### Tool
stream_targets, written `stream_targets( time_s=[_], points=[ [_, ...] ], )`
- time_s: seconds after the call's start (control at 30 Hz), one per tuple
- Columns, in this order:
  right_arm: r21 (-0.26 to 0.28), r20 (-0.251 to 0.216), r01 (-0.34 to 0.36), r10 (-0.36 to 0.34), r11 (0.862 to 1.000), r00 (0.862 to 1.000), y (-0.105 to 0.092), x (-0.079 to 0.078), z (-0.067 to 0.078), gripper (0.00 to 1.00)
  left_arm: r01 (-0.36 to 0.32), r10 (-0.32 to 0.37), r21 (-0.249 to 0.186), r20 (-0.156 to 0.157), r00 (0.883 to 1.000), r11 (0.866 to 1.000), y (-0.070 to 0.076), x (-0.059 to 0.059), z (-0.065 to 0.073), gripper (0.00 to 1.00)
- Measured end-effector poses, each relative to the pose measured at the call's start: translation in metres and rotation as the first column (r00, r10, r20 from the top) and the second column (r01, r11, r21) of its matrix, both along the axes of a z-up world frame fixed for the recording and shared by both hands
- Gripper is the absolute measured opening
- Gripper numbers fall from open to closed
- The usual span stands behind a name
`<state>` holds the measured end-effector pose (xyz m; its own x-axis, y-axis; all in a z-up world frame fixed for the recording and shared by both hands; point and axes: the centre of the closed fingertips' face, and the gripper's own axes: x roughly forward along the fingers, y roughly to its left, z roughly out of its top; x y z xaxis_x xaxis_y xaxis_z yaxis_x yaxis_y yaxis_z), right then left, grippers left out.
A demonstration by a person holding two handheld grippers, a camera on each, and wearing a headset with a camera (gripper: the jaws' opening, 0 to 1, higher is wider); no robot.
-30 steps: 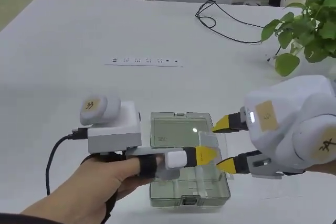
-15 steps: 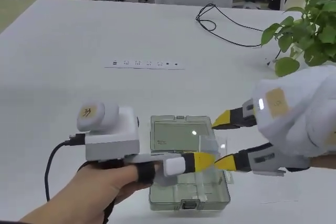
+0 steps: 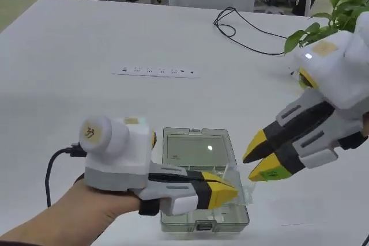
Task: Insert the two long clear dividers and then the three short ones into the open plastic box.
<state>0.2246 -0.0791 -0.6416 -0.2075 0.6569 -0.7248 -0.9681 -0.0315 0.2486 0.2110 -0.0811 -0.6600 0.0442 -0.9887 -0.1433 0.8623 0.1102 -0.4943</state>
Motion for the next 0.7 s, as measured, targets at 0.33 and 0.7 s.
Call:
stream_targets(
  time_s=[0.33,0.7],
  points=[
    [0.006,-0.089,-0.077,0.077,0.997,0.993,0.007,-0.017,0.000,0.09,0.064,-0.062,-0.022,0.089,0.994,0.998,-0.002,-0.009,0.009,0.00],
    [0.002,-0.099,-0.100,0.100,0.995,0.990,0.007,-0.022,-0.003,0.03,0.077,-0.075,-0.010,0.133,0.988,0.997,-0.003,-0.012,0.007,0.00]
  ],
)
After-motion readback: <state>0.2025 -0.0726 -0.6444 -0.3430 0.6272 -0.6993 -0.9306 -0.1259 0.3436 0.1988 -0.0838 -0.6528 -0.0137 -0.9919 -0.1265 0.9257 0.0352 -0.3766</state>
